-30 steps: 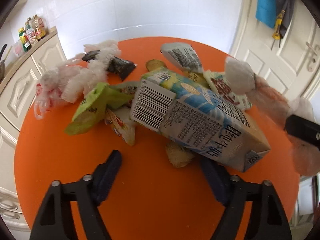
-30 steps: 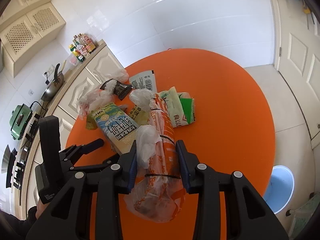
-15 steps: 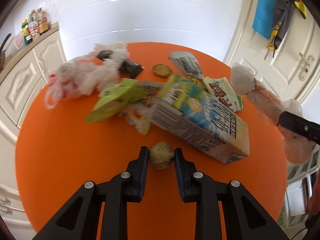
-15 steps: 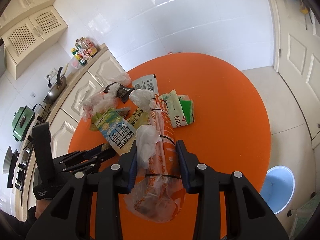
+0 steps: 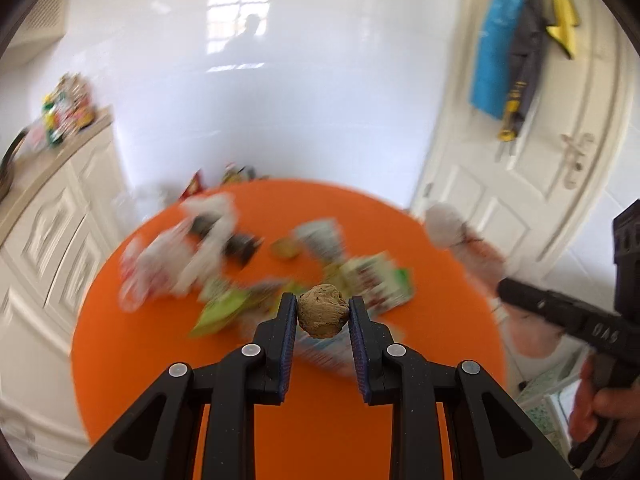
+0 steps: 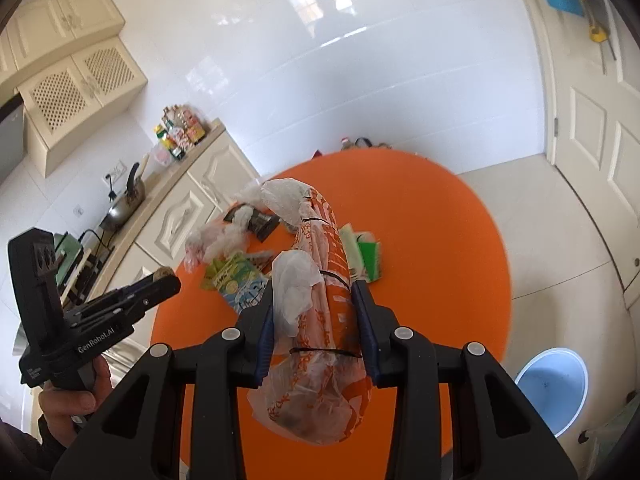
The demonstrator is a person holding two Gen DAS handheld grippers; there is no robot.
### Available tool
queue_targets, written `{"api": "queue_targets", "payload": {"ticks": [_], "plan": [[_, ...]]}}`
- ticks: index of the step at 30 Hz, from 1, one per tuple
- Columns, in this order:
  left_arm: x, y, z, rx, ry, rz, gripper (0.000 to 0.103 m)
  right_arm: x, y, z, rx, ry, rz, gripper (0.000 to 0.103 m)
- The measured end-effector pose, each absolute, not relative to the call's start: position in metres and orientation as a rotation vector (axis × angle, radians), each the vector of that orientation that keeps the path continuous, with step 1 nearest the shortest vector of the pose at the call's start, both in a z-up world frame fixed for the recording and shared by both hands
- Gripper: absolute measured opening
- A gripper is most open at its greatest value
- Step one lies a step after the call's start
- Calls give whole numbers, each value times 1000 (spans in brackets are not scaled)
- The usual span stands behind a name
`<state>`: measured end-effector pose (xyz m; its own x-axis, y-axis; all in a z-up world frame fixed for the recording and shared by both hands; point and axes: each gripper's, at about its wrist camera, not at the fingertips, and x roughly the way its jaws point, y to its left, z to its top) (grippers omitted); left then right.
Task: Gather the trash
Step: 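Grasp the small brown lump with the left gripper while the right holds the bag, then carry both items over the blue bin and open both grippers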
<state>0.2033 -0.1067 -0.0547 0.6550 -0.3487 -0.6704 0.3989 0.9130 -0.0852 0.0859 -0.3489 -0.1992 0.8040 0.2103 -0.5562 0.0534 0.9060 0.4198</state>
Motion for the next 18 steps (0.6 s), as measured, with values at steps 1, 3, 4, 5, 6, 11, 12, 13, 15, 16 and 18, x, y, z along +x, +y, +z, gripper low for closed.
{"api": "queue_targets", "payload": {"ticks": [1,3,4,5,6,11,12,13,15,16,18], "plan": [[200,-119,-47,78,733,-465,22,79,-357,-196,444,622,71,36],[202,-140,-42,87,727,-523,22,65,-373,-191,460,597,34,36],[201,-158,-40,104,719,-563,22,57,-383,-189,468,585,10,36],[202,-170,-40,115,717,-590,22,45,-396,-188,480,571,-26,36],[203,-183,-42,122,721,-619,22,36,-406,-187,491,562,-52,36],[207,-265,-67,170,801,-815,22,-24,-476,-205,581,543,-243,36],[209,-279,-75,178,826,-845,22,-33,-487,-211,599,548,-276,36],[209,-298,-86,188,859,-884,22,-45,-501,-221,623,557,-316,36],[211,-328,-108,216,917,-941,22,-62,-525,-244,669,593,-384,36],[212,-346,-124,237,961,-969,22,-68,-537,-257,694,614,-412,36],[215,-375,-148,260,1036,-1006,22,-78,-561,-290,758,662,-470,36]]}}
